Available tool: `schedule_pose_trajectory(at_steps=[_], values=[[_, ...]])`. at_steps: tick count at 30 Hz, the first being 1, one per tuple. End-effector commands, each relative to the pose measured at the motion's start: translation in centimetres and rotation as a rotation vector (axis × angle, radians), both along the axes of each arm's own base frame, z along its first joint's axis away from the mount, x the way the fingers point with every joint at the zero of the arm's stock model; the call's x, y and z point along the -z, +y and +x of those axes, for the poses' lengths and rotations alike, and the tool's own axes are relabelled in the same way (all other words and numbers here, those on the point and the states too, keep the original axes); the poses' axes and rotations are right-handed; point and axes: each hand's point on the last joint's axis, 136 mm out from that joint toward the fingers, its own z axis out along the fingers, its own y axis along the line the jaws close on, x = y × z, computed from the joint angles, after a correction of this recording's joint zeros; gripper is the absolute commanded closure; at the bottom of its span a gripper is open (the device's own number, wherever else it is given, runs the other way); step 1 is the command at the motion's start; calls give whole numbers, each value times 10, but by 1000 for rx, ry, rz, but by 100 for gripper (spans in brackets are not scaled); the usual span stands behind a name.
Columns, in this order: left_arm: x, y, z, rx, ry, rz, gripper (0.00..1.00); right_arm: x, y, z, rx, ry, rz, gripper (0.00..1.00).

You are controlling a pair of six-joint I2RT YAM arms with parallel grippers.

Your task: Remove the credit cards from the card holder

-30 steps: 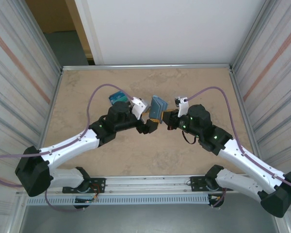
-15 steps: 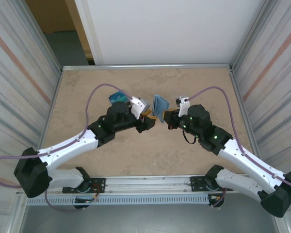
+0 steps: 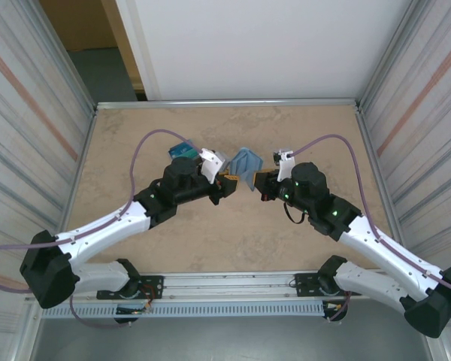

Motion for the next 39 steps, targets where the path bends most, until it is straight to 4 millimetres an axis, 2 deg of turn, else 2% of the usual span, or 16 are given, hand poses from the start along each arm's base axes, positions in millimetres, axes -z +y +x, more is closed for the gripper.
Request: schedule_pose_trajectory(at_steps=[1, 4, 7, 14, 21, 33, 39], values=[[-21, 3, -3, -2, -34, -51, 70, -24, -1, -2, 15, -39, 64, 100], [-24, 3, -6, 15, -36, -63, 67, -20, -6, 0, 42, -37, 60, 100], [-29, 2, -13, 61, -33, -94, 72, -19, -10, 1, 57, -38, 70, 100], [-32, 2, -15, 107, 8, -153, 72, -23, -11, -3, 47, -44, 94, 100], [-37, -3, -21, 169, 16, -184, 66, -22, -12, -3, 47, -40, 91, 100], [-31, -3, -16, 154, 37, -173, 72, -26, -7, -6, 20, -42, 107, 100], [-24, -4, -11, 139, 49, -150, 60, -28, -5, -6, 11, -38, 111, 100]])
